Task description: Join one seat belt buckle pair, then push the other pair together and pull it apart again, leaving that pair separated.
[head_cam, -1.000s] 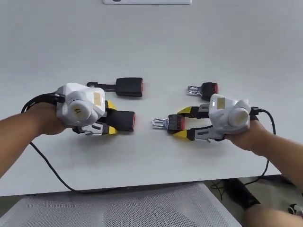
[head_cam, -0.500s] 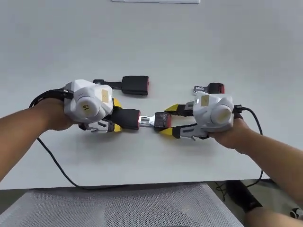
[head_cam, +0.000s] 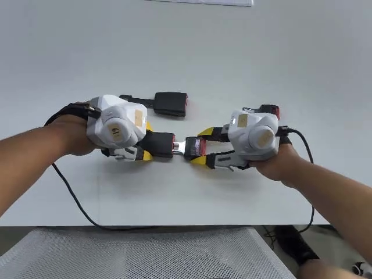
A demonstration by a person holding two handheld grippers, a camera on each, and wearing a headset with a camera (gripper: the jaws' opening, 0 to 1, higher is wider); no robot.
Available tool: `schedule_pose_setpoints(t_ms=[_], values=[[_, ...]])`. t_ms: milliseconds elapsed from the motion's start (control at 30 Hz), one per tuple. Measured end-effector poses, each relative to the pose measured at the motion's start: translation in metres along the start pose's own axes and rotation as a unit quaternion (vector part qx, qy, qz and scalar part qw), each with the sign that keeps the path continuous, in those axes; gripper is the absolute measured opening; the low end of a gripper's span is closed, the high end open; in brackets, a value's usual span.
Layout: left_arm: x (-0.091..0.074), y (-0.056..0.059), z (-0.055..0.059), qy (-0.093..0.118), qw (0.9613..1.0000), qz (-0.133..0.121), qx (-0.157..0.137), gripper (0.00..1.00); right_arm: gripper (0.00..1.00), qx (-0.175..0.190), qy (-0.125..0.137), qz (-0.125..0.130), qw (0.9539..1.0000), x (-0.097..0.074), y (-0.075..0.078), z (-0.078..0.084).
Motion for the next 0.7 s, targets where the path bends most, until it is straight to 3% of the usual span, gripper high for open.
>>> schedule_pose_setpoints(t_ms=[467,567,700], values=[[0.001,0.0,0.002,-0.012,0.9996,0.019,0.014,0.33,0.34,0.004,-0.008,0.003,1.0,0.011,-0.003,-0.01],[0.0,-0.002,0.004,-0.004,0.9998,0.015,0.012,0.33,0.34,-0.001,-0.025,0.011,0.9996,0.009,-0.001,-0.012],[0.0,-0.002,0.002,-0.003,0.9998,0.014,0.01,0.33,0.34,-0.001,-0.028,0.012,0.9995,0.009,-0.001,-0.011]])
Point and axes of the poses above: the centre of the closed fingertips' face, and the gripper's own axes: x roughly forward along the fingers, y roughly to its right, z roughly out of its underside, the point moved 3 cm from there along -x, roughly backward along the fingers, and after that the axes turned 13 degrees about x, right-handed, at the moved point
